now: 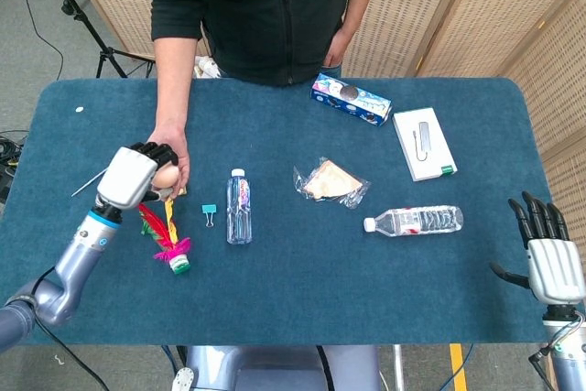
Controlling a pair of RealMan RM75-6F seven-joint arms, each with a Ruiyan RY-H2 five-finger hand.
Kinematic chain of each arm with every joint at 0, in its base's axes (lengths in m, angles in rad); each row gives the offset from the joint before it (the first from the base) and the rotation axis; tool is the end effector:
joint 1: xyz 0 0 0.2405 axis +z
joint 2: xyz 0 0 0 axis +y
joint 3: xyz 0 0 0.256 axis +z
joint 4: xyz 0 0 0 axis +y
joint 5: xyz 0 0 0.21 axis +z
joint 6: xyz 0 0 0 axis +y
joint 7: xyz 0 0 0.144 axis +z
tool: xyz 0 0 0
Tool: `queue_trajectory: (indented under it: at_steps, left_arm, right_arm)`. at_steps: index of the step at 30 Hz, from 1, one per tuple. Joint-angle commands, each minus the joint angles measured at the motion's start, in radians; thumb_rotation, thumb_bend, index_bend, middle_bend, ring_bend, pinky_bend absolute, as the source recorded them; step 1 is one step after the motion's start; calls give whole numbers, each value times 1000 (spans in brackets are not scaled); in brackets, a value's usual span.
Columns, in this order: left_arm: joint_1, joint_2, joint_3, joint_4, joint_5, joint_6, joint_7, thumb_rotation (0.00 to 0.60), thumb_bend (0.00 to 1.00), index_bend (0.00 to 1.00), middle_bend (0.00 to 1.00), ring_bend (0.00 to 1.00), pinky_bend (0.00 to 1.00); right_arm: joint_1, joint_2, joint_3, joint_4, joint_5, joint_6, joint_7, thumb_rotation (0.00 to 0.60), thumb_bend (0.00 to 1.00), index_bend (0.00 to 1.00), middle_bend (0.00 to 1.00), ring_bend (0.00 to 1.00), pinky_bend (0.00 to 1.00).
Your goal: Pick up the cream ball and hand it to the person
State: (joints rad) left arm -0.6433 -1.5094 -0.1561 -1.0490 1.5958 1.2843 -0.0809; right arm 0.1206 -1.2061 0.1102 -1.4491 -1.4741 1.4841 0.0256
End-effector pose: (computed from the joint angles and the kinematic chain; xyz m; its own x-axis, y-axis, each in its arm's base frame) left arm -0.2092 0.3699 0.0691 0.4610 -0.1637 0.8722 0.7391 -0.4732 -0.4794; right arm -0.3268 -0.2068 0.1575 0.4305 0.0784 0.8992 -0.9020 0.0001 0.4318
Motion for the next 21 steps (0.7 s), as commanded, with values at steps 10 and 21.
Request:
queue_trajectory:
  at_steps: [10,21]
  left_arm:
    - [28,93,-26,-206,-70,14,34,600,0,10,0,0,0]
    - [262,313,7,-469,-243,130,40,600,0,0,0,0,0]
  right_arm:
    - [0,4,-5,-10,-2,-6,-5,600,0,0,0,0,34]
    - [-6,16,-8,-28,-20,13,2,600,0,0,0,0,34]
